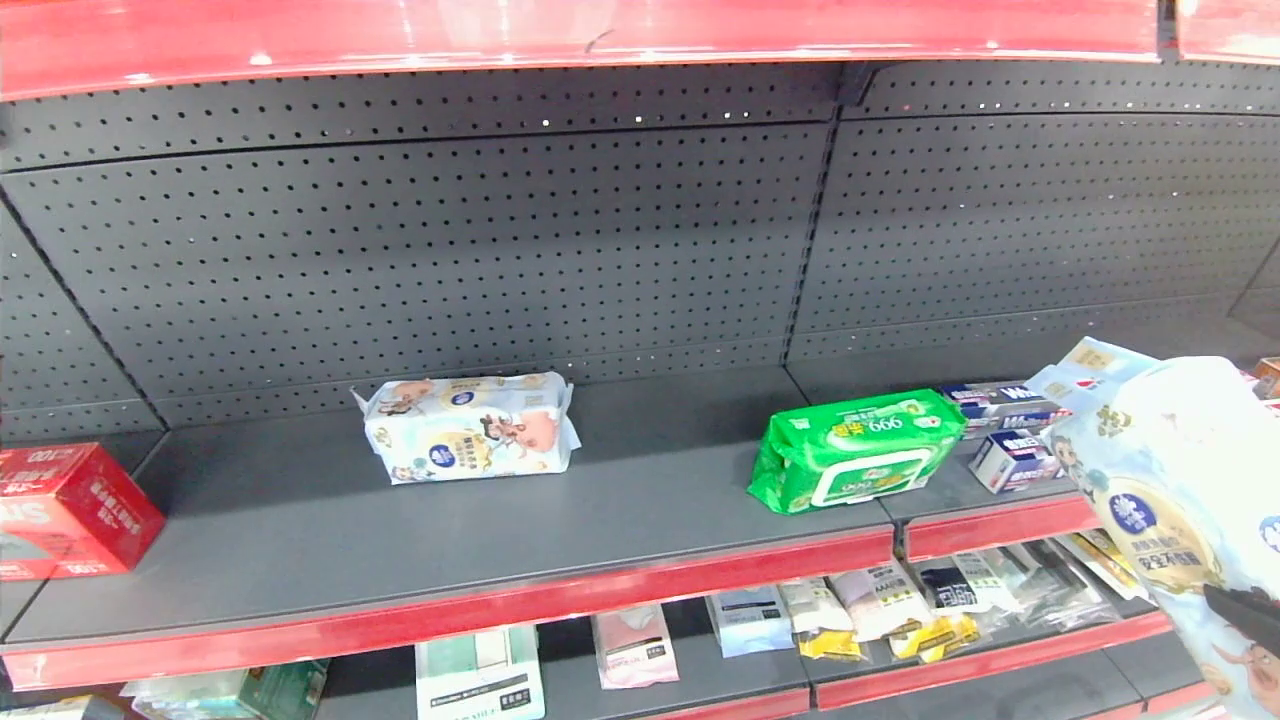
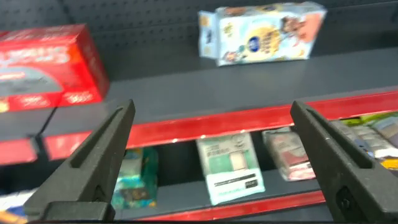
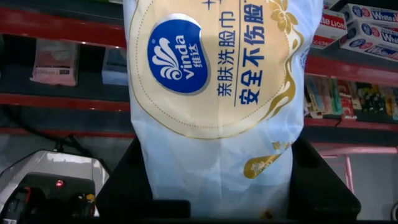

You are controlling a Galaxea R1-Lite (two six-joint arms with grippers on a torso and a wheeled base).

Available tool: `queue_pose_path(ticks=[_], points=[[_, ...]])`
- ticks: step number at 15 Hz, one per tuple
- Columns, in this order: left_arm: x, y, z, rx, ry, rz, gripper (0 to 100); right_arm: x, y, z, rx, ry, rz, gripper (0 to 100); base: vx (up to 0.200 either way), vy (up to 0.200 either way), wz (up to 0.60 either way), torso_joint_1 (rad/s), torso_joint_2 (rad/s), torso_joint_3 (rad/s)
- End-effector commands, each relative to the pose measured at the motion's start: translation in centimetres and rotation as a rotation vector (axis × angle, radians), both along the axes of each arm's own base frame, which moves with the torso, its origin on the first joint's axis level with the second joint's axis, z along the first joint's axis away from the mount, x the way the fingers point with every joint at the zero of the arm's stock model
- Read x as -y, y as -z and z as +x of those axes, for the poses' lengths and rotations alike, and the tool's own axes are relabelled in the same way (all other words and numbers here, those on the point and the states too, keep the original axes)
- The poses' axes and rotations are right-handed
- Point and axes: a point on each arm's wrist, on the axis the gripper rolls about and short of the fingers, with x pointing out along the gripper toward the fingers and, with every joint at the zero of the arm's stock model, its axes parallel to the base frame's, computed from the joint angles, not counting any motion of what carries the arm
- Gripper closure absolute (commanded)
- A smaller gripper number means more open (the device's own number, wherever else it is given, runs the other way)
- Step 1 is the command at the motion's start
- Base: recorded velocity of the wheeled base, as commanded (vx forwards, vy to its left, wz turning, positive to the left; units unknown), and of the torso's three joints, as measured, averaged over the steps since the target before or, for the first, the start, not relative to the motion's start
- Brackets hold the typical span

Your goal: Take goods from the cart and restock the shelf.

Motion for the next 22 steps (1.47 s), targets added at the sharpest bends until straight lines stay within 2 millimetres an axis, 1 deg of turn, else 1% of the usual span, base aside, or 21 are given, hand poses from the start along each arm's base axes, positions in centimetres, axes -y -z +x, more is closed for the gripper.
queue_pose_path(ticks=[1,2,3,4,5,6,7,8,9,10,11,12,13,15,16,17,18,19,20,22], points=[[0.0,-0.1,0.1,-0.016,-0.005,0.000,0,0.0,0.1,-0.1,0.001,0.000,0.003,100,0.000,0.000,0.00,0.000,0.00,0.000],[0.0,-1.5,-0.1,0.017,0.014,0.006,0,0.0,0.0,-0.1,0.004,0.002,0.007,100,0.000,0.000,0.00,0.000,0.00,0.000],[0.0,-7.6,1.3,-0.004,0.015,-0.021,0,0.0,-0.1,0.0,0.009,0.002,0.013,100,0.000,0.000,0.00,0.000,0.00,0.000],[0.0,-13.7,4.2,-0.007,0.012,-0.140,0,0.0,-0.1,0.1,0.017,0.006,0.016,100,0.000,0.000,0.00,0.000,0.00,0.000],[0.1,-17.4,7.2,-0.024,0.006,-0.198,0,0.0,0.0,0.1,0.024,0.005,0.017,100,0.000,0.000,0.00,0.000,0.00,0.000],[0.0,-17.4,10.2,-0.109,-0.033,-0.185,0,0.0,-0.1,0.2,0.023,0.003,0.016,100,0.000,0.000,0.00,0.000,0.00,0.000],[-0.1,-16.4,12.0,-0.181,-0.046,-0.135,0,0.0,-0.2,0.2,0.026,0.003,0.016,100,0.000,0.000,0.00,0.000,0.00,0.000],[-0.3,-14.5,13.2,-0.278,-0.063,-0.079,0,0.0,-0.3,0.3,0.029,0.003,0.016,100,0.000,0.000,0.00,0.000,0.00,0.000],[-0.3,-12.6,13.3,-0.352,-0.043,-0.019,0,0.0,-0.4,0.3,0.037,0.006,0.015,100,0.000,0.000,0.00,0.000,0.00,0.000],[-0.2,-11.6,13.4,-0.389,-0.011,0.037,0,0.0,-0.5,0.4,0.046,0.006,0.015,100,0.000,0.000,0.00,0.000,0.00,0.000],[-0.1,-10.5,14.3,-0.445,0.090,0.052,0,0.1,-0.6,0.5,0.057,0.013,0.016,100,0.000,0.000,0.00,0.000,0.00,0.000],[0.0,-10.1,15.2,-0.480,0.145,0.050,0,0.1,-0.6,0.5,0.058,0.013,0.015,100,0.000,0.000,0.00,0.000,0.00,0.000],[0.1,-9.5,16.6,-0.525,0.226,0.081,0,0.1,-0.6,0.6,0.058,0.013,0.013,100,0.000,0.000,0.00,0.000,0.00,0.000],[-0.3,-8.0,18.6,-0.573,0.395,0.153,0,0.0,-0.5,0.7,0.049,0.008,0.006,100,0.000,0.000,0.00,0.000,0.00,0.000],[-0.3,-8.0,18.6,-0.573,0.395,0.153,0,0.0,-0.5,0.7,0.049,0.008,0.006,100,0.000,0.000,0.00,0.000,0.00,0.000],[-2.3,-6.6,22.4,-0.597,0.482,0.278,0,0.1,-0.6,0.9,0.047,0.017,0.005,100,0.000,0.000,0.00,0.000,0.00,0.000],[-3.4,-6.3,24.7,-0.578,0.510,0.330,0,0.1,-0.6,0.8,0.049,0.021,0.002,100,0.000,0.000,0.00,0.000,0.00,0.000],[-3.8,-6.3,25.8,-0.564,0.519,0.338,0,0.1,-0.6,0.8,0.050,0.022,0.001,100,0.000,0.000,0.00,0.000,0.00,0.000],[-4.1,-6.9,27.9,-0.549,0.535,0.350,0,0.2,-0.7,0.8,0.050,0.038,-0.011,100,0.000,0.000,0.00,0.000,0.00,0.000],[-4.5,-7.4,31.2,-0.526,0.566,0.387,0,0.2,-0.6,0.8,0.045,0.043,-0.015,100,0.000,0.000,0.00,0.000,0.00,0.000]])
